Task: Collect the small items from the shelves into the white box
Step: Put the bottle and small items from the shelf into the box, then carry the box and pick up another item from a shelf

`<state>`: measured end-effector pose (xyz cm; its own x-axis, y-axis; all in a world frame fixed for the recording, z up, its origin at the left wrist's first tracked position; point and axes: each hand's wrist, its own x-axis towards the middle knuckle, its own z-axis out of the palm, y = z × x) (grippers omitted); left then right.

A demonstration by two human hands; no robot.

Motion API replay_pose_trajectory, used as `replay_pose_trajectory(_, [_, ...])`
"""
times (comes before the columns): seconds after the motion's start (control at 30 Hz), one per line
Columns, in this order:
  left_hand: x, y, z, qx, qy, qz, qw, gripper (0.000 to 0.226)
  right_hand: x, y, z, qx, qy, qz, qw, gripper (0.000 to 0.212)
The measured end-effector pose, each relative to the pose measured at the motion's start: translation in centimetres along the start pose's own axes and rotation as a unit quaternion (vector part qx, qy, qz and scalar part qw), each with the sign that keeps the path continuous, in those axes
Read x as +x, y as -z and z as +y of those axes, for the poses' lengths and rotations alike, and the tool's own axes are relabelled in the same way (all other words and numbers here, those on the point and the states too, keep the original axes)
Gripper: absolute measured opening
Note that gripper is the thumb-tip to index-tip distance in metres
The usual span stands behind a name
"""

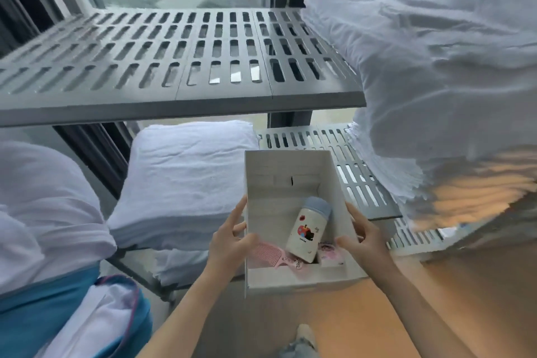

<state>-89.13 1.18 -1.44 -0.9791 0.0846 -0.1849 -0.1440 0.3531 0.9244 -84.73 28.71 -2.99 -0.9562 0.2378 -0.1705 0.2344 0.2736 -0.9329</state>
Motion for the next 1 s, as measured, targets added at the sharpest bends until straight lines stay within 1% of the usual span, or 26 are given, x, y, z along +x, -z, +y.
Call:
replay_pose_trajectory(0.1, [-2.0, 1.9, 0.7, -0.016, -0.028, -0.034, 0.999, 0.077, -4.0, -0.5, -1.3, 0.007, 0.010, 0.047, 0.999, 0.078])
replay_pose_trajectory(0.2, [-3.3, 2.5, 1.6, -0.013, -0.057, -0.076, 0.995, 0.077, -7.6, -0.5, -1.6, 0.010, 0.004, 0.095, 0.995, 0.081])
replay_pose_trajectory(0.33, [-4.4, 1.2, 2.5, -0.015, -0.071, -0.135, 0.988, 0.076, -11.9, 0.8, -1.0, 0.019, -0.006, 0.165, 0.986, 0.084])
replay_pose_trajectory(0.43, [-5.2, -1.4, 3.7, -0.005, -0.091, -0.187, 0.978, 0.076, -15.0, 2.6, 0.1, 0.024, -0.024, 0.202, 0.979, 0.085])
replay_pose_trajectory(0.57, [-6.3, -6.0, 5.9, -0.005, -0.109, -0.253, 0.961, 0.080, -18.6, 6.3, 1.8, 0.015, -0.040, 0.253, 0.967, 0.088])
replay_pose_trajectory(0.67, [-7.1, -10.7, 7.5, -0.020, -0.125, -0.312, 0.942, 0.081, -20.9, 10.2, 3.1, 0.010, -0.036, 0.291, 0.956, 0.088])
replay_pose_trajectory(0.73, [-7.8, -14.3, 9.0, -0.010, -0.135, -0.328, 0.935, 0.084, -22.4, 13.1, 3.9, 0.006, -0.036, 0.322, 0.946, 0.087])
replay_pose_trajectory(0.8, [-8.7, -18.2, 10.4, 0.005, -0.136, -0.342, 0.930, 0.081, -24.0, 16.2, 4.7, 0.007, -0.038, 0.354, 0.935, 0.086])
replay_pose_trajectory(0.87, [-9.5, -22.4, 11.9, -0.005, -0.131, -0.370, 0.920, 0.079, -25.7, 19.3, 5.6, 0.008, -0.044, 0.380, 0.924, 0.084])
replay_pose_trajectory(1.0, [-11.8, -31.3, 14.7, -0.009, -0.154, -0.407, 0.900, 0.083, -28.6, 26.7, 7.7, 0.020, -0.050, 0.423, 0.905, 0.076])
